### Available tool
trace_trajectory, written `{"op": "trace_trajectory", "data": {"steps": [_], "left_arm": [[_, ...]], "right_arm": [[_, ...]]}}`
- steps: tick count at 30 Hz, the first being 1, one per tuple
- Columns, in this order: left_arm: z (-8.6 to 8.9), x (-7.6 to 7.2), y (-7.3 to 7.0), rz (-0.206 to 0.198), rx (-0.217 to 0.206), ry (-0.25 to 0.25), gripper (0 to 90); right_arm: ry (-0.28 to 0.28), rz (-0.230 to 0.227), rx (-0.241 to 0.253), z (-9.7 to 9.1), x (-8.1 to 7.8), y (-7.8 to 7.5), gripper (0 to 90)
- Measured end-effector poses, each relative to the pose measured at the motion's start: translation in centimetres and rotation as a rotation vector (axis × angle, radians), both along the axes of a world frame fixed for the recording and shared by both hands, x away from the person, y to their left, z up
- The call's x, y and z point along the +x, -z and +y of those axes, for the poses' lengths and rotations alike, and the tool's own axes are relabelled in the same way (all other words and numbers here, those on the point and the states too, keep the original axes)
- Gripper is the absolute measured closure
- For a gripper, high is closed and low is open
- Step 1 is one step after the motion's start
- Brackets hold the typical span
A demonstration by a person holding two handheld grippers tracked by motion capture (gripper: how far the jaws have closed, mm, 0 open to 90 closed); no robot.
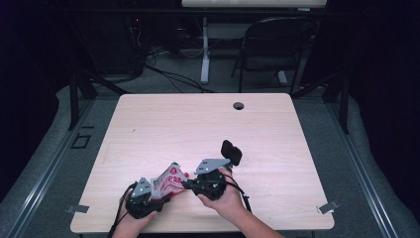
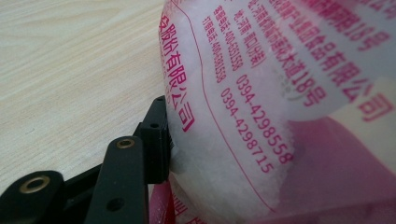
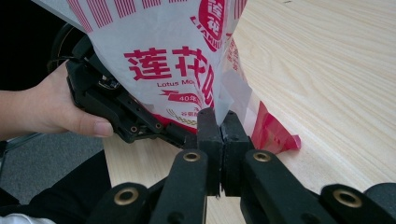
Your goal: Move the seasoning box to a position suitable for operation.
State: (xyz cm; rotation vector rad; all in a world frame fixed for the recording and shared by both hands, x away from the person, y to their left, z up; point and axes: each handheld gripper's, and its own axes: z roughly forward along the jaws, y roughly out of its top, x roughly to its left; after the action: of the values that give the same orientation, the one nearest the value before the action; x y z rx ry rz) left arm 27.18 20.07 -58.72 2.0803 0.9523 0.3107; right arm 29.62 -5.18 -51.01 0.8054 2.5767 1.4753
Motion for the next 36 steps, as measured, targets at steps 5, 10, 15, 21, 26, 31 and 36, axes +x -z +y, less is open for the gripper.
{"op": "trace_trajectory", "data": {"steps": [5,10,15,21,26,31,36], "left_arm": [[-0.2,-0.1,0.0,-0.008,0.002,-0.005,54.7],[-0.1,0.0,-0.1,-0.016,0.010,0.006,56.7],[-0.2,0.1,-0.3,-0.010,0.017,0.007,57.8],[-0.2,0.1,-0.8,-0.030,0.040,0.012,58.4],[-0.4,0.0,-1.4,-0.048,0.048,0.005,58.6],[-0.7,0.1,-2.1,-0.062,0.073,0.019,58.8],[-1.4,0.6,-2.8,-0.075,0.070,0.045,59.0]], "right_arm": [[0.001,-0.001,-0.003,0.0,0.0,0.0,89.5],[0.005,0.000,-0.002,-0.1,0.0,0.0,89.6],[0.004,0.003,0.000,-0.1,0.0,-0.1,89.6],[0.007,-0.002,0.001,-0.2,0.0,-0.3,89.5],[0.009,-0.007,0.011,-0.4,0.0,-0.6,89.5],[0.021,-0.019,0.022,-0.9,-0.3,-1.0,89.1],[0.040,-0.022,0.030,-1.6,-0.4,-1.6,87.7]]}}
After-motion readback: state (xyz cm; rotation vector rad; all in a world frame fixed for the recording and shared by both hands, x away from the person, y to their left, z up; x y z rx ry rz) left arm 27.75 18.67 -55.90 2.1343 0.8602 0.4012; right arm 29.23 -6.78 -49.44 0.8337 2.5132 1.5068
